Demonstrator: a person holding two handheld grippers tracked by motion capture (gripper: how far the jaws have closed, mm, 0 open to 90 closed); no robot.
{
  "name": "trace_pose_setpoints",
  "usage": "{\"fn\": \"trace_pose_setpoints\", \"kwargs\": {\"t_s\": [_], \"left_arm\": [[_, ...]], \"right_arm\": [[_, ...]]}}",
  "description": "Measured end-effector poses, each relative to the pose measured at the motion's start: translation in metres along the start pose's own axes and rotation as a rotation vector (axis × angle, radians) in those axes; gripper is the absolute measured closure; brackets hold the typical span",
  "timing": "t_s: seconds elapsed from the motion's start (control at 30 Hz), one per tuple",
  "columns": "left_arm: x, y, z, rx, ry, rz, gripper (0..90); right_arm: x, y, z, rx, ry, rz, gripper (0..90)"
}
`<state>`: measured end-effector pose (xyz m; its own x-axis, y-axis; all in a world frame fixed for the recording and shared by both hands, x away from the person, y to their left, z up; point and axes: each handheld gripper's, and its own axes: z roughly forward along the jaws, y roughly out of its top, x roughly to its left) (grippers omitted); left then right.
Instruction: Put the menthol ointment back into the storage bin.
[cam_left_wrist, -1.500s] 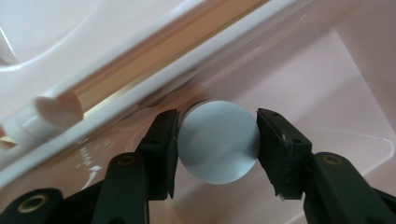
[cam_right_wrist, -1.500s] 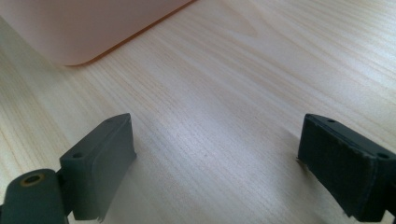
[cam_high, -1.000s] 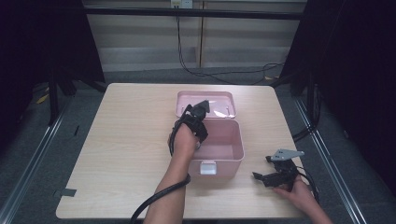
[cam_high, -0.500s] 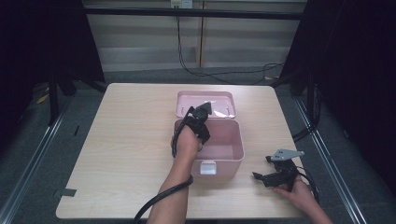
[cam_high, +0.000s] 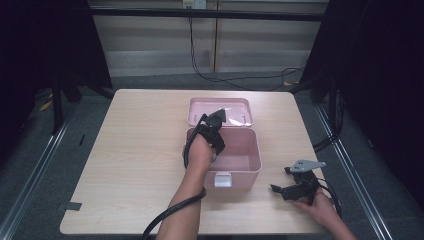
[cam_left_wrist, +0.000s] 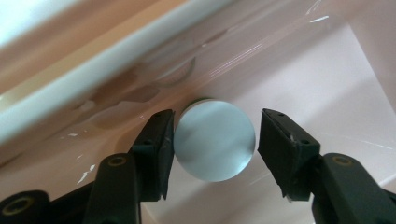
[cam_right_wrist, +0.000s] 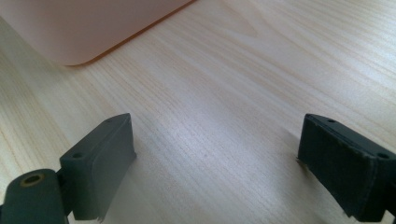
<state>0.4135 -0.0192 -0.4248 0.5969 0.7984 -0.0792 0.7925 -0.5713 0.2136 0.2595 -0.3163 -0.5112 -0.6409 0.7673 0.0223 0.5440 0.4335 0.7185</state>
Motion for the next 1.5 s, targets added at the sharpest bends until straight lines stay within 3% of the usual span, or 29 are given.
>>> {"fn": "trace_pose_setpoints", "kwargs": {"t_s": [0.13,0.37,0.57,1.5], "left_arm": [[-0.002,0.0,-0.003,0.002,0.003,-0.012,42.2],[-0.001,0.001,-0.015,0.001,0.008,0.003,33.9],[0.0,-0.001,-0.023,0.01,-0.014,0.001,29.0],[0.002,-0.005,-0.065,0.008,-0.032,0.081,20.3]], "right_arm": [[0.0,0.0,0.0,0.0,0.0,0.0,10.0],[0.0,0.0,0.0,0.0,0.0,0.0,10.0],[0.0,0.0,0.0,0.0,0.0,0.0,10.0],[0.0,0.0,0.0,0.002,0.001,-0.001,10.0]]}}
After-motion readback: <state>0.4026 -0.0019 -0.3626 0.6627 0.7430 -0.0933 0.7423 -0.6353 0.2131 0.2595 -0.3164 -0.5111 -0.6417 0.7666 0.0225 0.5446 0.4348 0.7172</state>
